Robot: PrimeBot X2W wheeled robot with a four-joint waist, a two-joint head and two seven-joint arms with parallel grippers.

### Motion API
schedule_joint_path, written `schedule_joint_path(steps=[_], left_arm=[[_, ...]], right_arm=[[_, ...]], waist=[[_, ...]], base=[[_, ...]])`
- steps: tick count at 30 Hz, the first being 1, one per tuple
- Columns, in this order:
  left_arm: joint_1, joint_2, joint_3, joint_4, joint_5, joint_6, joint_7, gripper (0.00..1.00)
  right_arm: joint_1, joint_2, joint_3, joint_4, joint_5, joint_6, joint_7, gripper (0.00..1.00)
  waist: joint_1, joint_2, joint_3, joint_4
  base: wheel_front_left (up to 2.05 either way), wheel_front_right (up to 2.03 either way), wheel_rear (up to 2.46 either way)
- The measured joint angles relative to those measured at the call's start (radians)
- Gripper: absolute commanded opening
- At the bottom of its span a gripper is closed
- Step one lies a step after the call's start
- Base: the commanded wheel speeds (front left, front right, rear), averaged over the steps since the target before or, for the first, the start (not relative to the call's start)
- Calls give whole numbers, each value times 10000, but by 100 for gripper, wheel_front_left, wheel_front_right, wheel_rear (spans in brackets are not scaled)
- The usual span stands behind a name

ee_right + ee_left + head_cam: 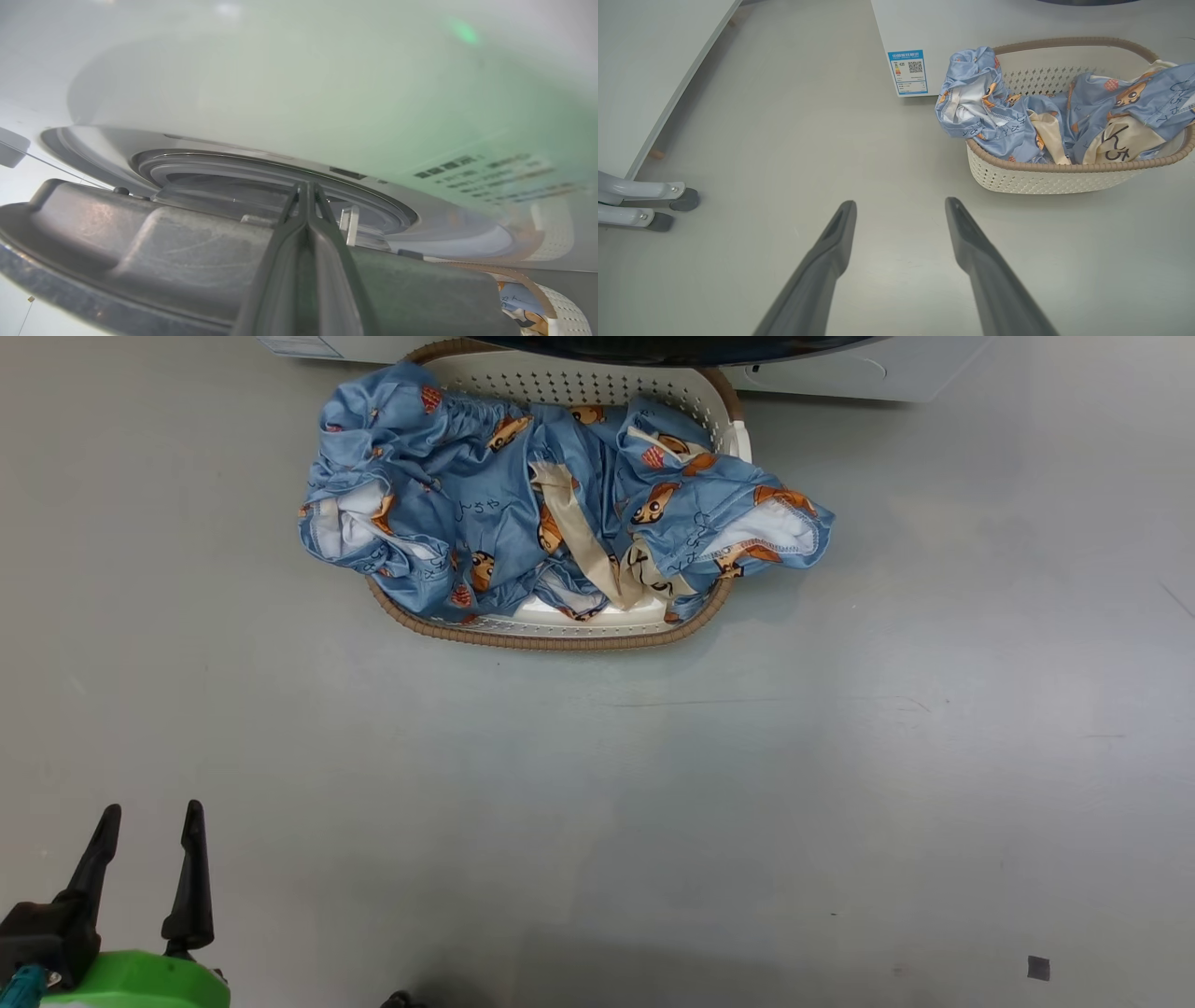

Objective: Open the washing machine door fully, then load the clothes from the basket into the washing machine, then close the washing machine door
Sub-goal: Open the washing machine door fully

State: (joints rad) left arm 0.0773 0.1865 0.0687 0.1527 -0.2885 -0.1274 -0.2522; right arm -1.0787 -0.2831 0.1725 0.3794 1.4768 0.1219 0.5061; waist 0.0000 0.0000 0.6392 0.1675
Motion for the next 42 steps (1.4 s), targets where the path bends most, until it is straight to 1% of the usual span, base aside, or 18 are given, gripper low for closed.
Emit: schedule_joint_path(steps=[5,15,29,42], left_arm=[[2,17,186,6,-44,0,0,100],[33,163,67,0,-100,0,0,100],[35,176,15,13,-130,0,0,100],[49,161,-6,100,-217,0,0,100]], right_arm=[[61,33,144,-4,2,-6,0,0],[401,67,370,17,31,-8,88,0],[511,25,568,-71,92,-10,171,0],[1309,29,936,-213,207,-12,259,0]], waist=[[0,0,-73,-77],[0,0,-392,-216],[0,0,-559,-218],[0,0,-1113,-226]], base=[[0,0,0],[0,0,0],[0,0,0],[0,0,0]])
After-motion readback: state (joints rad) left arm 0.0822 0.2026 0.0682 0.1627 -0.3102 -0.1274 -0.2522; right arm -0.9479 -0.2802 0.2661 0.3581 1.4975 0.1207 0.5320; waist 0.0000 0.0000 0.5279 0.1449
